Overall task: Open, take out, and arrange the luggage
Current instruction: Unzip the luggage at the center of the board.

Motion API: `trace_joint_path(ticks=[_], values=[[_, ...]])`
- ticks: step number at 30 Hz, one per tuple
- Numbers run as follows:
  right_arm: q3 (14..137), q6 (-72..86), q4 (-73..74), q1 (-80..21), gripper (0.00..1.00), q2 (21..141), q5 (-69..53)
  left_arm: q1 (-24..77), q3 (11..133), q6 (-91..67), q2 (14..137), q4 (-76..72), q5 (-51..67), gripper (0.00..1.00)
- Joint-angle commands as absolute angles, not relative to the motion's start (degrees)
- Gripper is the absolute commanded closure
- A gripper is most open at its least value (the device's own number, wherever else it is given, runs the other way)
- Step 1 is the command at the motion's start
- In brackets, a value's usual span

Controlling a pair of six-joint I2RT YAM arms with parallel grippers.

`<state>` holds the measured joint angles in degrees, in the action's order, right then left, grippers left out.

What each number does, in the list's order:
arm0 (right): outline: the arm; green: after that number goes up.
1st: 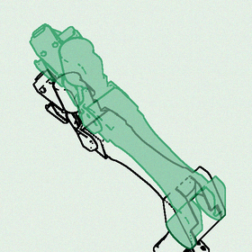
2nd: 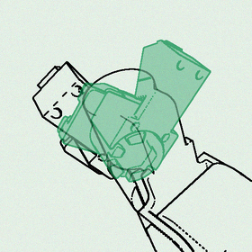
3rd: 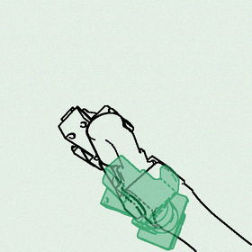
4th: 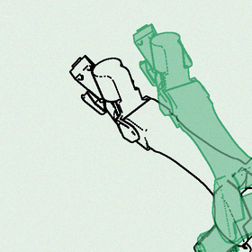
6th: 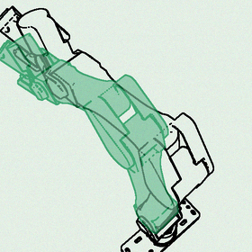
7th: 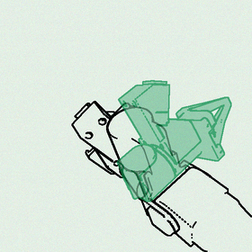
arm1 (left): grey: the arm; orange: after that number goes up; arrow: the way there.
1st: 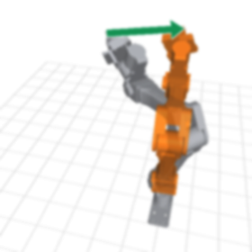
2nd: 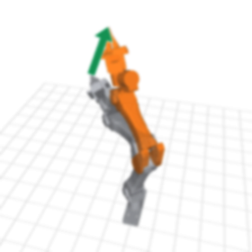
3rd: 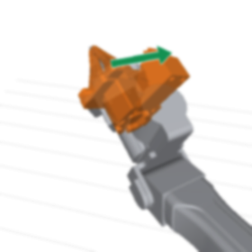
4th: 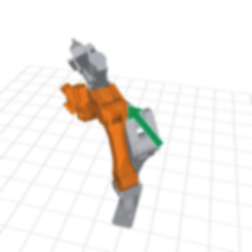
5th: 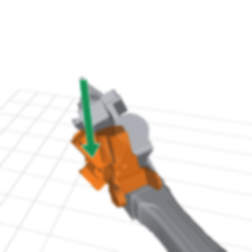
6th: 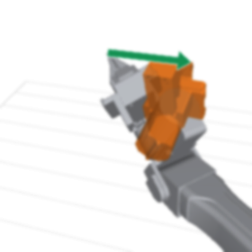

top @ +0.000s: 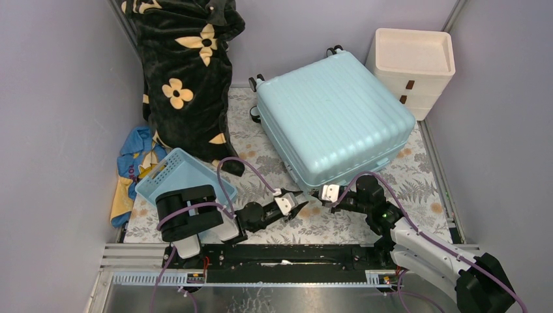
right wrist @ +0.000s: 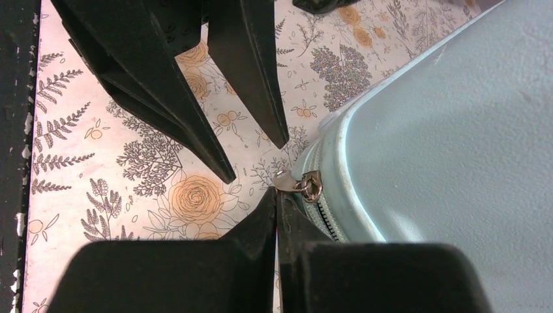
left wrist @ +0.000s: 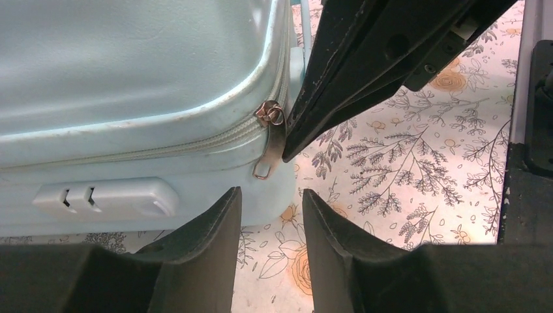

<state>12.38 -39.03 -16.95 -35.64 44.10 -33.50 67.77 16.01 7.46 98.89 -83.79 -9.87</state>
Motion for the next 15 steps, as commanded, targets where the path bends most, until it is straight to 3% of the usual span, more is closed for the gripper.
trace_joint_path(ticks=[1,15], values=[[15.23,-41.94,-18.11,-36.04,0.98,43.18,-33.03,68.20,16.20,10.48,98.25,-84.98,-8.22,0.53],[15.56,-45.18,-18.64,-36.04,0.97,43.28,-37.32,68.36,18.48,11.38,97.20,-84.51,-9.53,0.53]])
